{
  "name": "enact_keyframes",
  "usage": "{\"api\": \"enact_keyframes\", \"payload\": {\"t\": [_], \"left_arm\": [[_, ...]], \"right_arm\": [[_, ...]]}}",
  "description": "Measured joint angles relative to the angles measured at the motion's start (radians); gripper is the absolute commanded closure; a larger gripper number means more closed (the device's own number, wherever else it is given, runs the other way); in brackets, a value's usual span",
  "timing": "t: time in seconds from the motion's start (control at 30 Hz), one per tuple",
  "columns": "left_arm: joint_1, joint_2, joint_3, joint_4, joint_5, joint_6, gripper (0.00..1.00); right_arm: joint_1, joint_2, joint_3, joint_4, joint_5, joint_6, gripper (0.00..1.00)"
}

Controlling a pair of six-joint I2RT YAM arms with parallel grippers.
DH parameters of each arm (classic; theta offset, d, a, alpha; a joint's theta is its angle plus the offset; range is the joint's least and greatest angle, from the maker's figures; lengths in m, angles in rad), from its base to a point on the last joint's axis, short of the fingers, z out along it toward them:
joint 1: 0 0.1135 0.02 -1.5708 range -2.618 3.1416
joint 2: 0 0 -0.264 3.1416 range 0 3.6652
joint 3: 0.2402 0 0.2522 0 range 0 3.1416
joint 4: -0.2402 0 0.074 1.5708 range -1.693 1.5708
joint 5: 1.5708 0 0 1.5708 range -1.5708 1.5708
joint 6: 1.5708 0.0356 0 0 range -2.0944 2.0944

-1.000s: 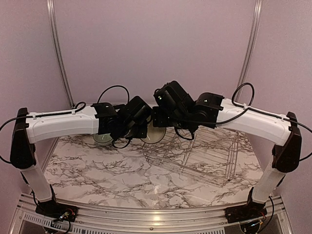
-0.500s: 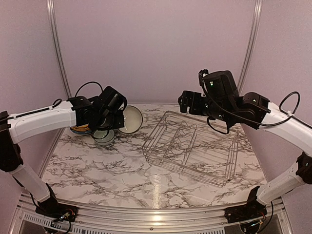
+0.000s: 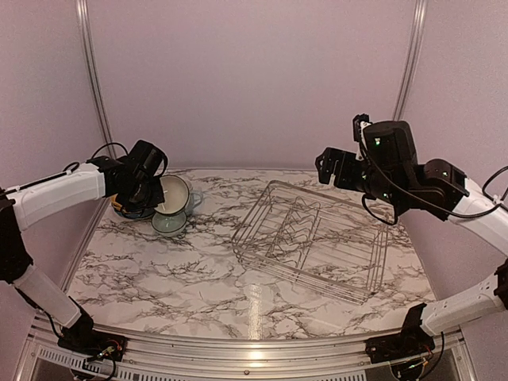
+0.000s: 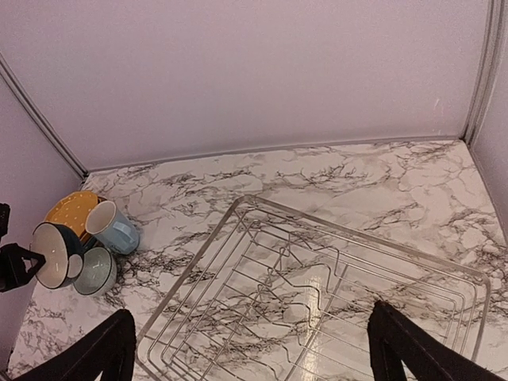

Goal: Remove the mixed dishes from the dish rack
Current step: Place the bowl in the bowl.

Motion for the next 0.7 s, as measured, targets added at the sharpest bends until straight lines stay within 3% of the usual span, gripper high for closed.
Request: {"api": "enact_keyframes", "payload": {"t": [0.33, 0.7], "left_arm": [[0.141, 0.109, -0.021, 0.029, 0.145, 0.023, 1.0], [0.163, 0.19, -0.021, 0.056, 0.231, 0.036, 1.0]], "right_arm": [[0.0, -0.047, -0.027, -0.024, 0.03, 0.0, 0.02], [0.0, -0.076, -0.038, -0.032, 0.044, 0.002, 0.02]]}}
